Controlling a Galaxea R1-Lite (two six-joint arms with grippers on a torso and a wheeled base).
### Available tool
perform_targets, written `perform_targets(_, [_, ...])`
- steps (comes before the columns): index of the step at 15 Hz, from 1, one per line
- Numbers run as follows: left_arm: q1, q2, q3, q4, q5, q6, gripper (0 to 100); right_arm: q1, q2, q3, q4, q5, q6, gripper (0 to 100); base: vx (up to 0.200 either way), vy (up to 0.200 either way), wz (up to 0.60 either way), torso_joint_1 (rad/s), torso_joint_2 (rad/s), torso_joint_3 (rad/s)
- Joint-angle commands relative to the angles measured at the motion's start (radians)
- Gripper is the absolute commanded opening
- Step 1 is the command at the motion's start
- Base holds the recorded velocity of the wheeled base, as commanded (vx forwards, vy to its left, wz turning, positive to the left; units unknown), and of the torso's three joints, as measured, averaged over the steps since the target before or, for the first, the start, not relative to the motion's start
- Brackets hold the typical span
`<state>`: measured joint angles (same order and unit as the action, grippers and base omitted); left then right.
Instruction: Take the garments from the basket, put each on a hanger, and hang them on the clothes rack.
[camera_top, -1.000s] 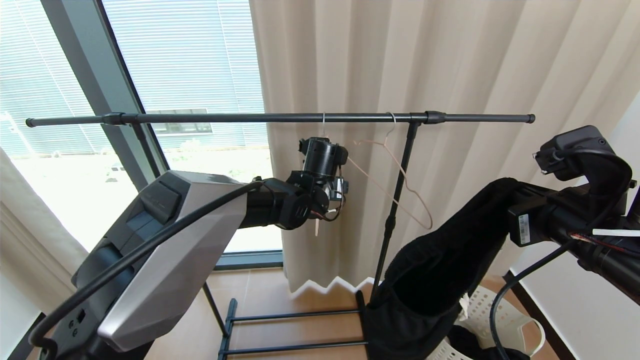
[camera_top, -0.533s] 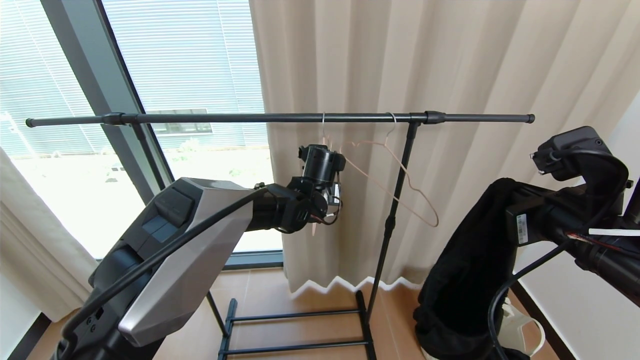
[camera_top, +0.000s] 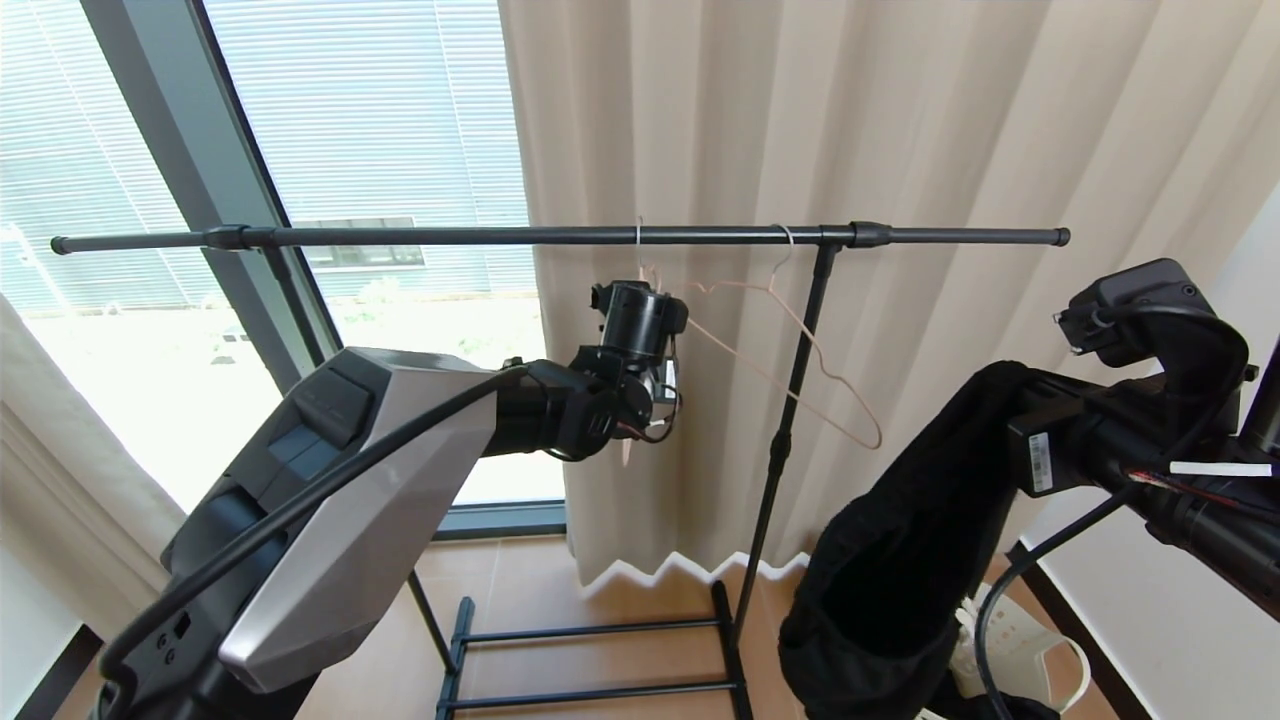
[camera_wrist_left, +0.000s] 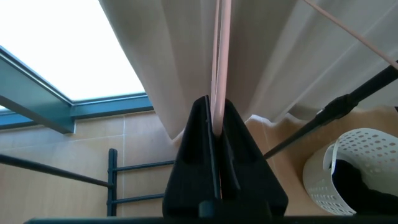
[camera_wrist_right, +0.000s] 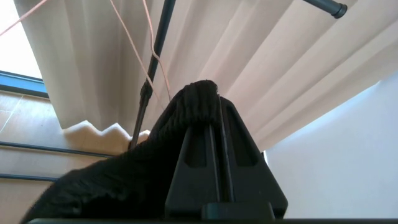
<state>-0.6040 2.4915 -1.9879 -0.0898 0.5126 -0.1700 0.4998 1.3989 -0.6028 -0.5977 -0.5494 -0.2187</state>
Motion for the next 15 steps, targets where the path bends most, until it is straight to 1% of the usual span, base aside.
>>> perform_targets(1, [0.001,-0.065,0.049,-0.004,0.001,-0.003,0,0.0,0.002,0.0,-0.002,0.0,-0.001,0,0.0,0.0,0.0,0.0,0.0,0.0])
perform_targets(4, [0.006,-0.135,0.147,-0.01,0.003,-0.002,0,0.0,0.0,0.0,-0.001,0.0,-0.001,0,0.0,0.0,0.0,0.0,0.0,0.0])
perform_targets(5, [0.006,-0.135,0.147,-0.01,0.003,-0.002,0,0.0,0.0,0.0,-0.001,0.0,-0.001,0,0.0,0.0,0.0,0.0,0.0,0.0])
perform_targets(6, [0.006,-0.191,0.241,-0.024,0.0,-0.008,0,0.002,0.0,0.001,-0.001,0.0,-0.001,0,0.0,0.0,0.0,0.0,0.0,0.0])
perform_targets(8, [0.004,-0.24,0.31,-0.051,0.0,-0.009,0,0.008,0.0,0.014,-0.002,-0.001,-0.002,0,0.0,0.0,0.0,0.0,0.0,0.0])
perform_targets(9, [0.001,-0.273,0.353,-0.062,-0.003,-0.009,0,0.029,0.002,0.015,-0.001,-0.004,-0.002,0,0.0,0.0,0.0,0.0,0.0,0.0])
perform_targets(12, [0.001,-0.355,0.483,-0.091,-0.006,-0.008,0,0.034,0.002,0.017,0.001,-0.004,-0.002,0,0.0,0.0,0.0,0.0,0.0,0.0])
perform_targets(13, [0.001,-0.408,0.583,-0.146,-0.008,-0.006,0,0.034,0.002,0.015,0.001,-0.004,-0.001,0,0.0,0.0,0.0,0.0,0.0,0.0])
perform_targets(15, [-0.002,-0.473,0.728,-0.232,-0.011,0.007,0,0.037,0.002,0.018,0.004,-0.006,-0.002,0,0.0,0.0,0.0,0.0,0.0,0.0])
